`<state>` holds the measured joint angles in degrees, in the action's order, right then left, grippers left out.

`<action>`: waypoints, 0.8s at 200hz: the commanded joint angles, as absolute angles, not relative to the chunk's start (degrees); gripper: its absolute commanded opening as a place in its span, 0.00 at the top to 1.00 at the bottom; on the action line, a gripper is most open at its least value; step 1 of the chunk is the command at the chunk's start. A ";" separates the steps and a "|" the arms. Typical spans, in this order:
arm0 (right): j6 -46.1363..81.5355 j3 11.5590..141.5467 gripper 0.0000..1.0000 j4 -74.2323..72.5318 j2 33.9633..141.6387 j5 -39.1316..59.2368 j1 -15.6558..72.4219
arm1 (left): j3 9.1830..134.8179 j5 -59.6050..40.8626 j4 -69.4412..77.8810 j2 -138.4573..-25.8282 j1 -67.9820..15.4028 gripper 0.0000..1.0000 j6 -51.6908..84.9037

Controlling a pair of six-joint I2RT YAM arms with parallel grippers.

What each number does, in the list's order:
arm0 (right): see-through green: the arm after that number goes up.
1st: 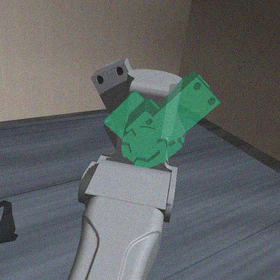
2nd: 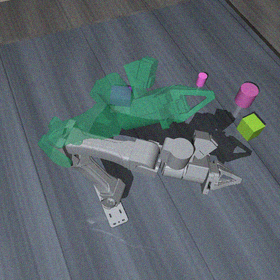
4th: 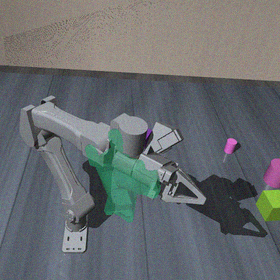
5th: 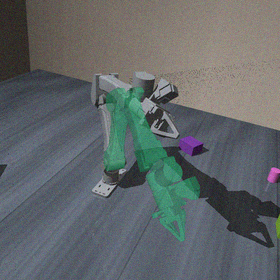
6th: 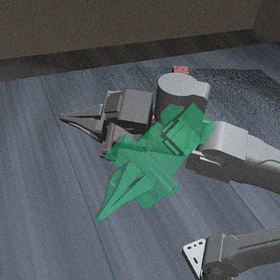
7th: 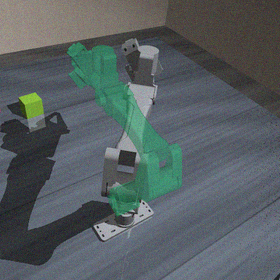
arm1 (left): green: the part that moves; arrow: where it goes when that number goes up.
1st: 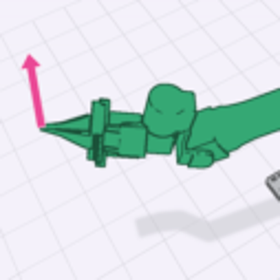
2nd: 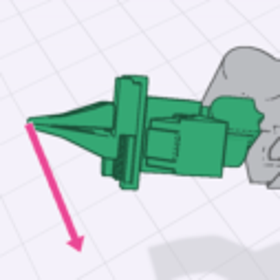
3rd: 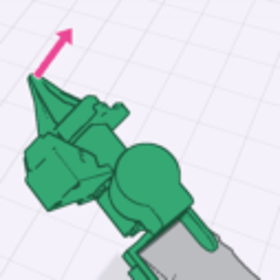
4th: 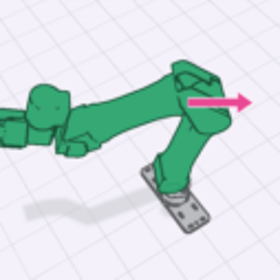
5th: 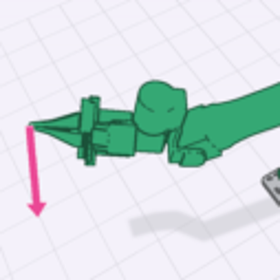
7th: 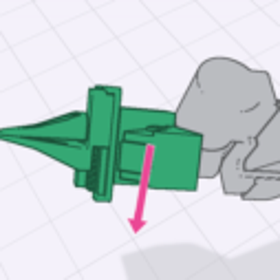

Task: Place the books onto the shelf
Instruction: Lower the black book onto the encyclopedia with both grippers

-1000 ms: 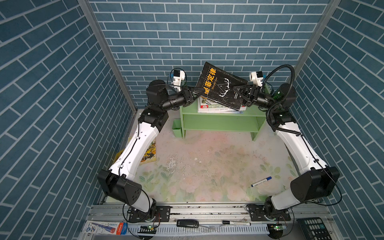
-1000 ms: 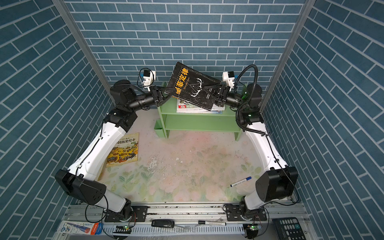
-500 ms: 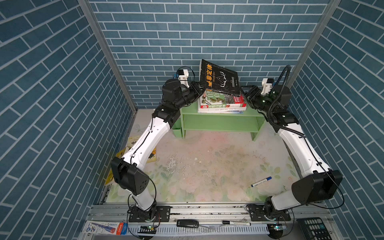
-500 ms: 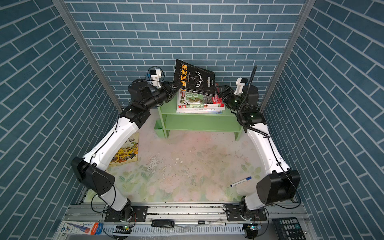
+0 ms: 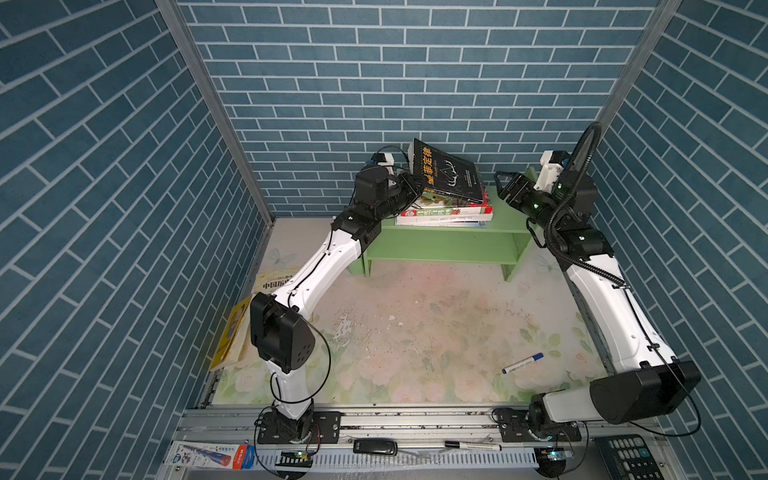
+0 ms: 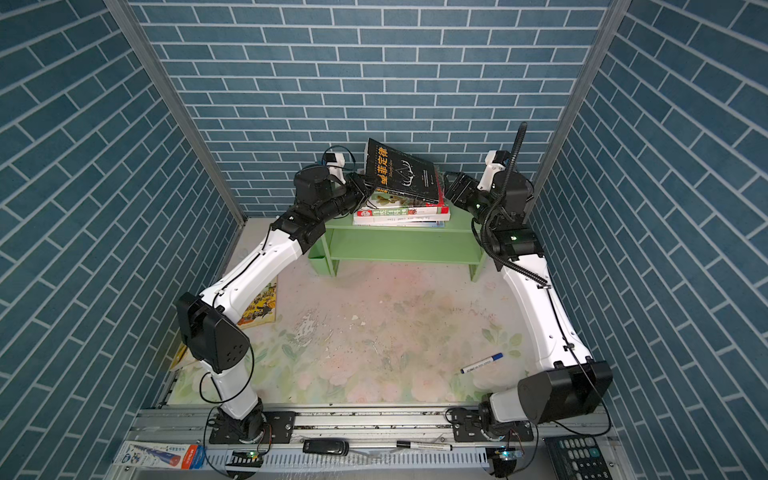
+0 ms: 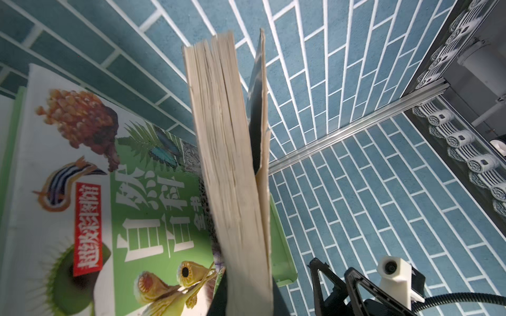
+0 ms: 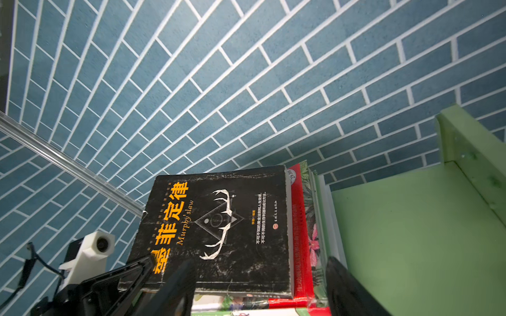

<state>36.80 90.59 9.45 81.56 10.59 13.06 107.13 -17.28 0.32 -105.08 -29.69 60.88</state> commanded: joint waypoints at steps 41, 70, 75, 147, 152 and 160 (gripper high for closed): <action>33.94 90.52 0.26 9.27 83.35 8.53 13.01 | 108.15 -16.00 7.42 -104.93 -30.81 1.00 61.96; 34.37 91.01 0.26 9.31 83.92 9.59 13.10 | 106.37 -15.14 8.27 -104.05 -31.17 1.00 62.14; 34.37 90.90 0.26 9.32 83.94 9.58 13.16 | 105.91 -14.97 8.55 -103.82 -31.24 1.00 62.26; 34.10 89.29 0.26 10.24 81.64 9.28 13.51 | 104.55 -17.66 11.87 -101.82 -31.34 1.00 62.67; 34.10 89.21 0.26 10.28 81.49 9.16 13.51 | 104.31 -17.59 11.87 -101.37 -31.33 1.00 62.67; 34.06 89.13 0.26 10.35 81.39 9.13 13.53 | 103.92 -17.23 11.91 -100.82 -31.30 1.00 62.56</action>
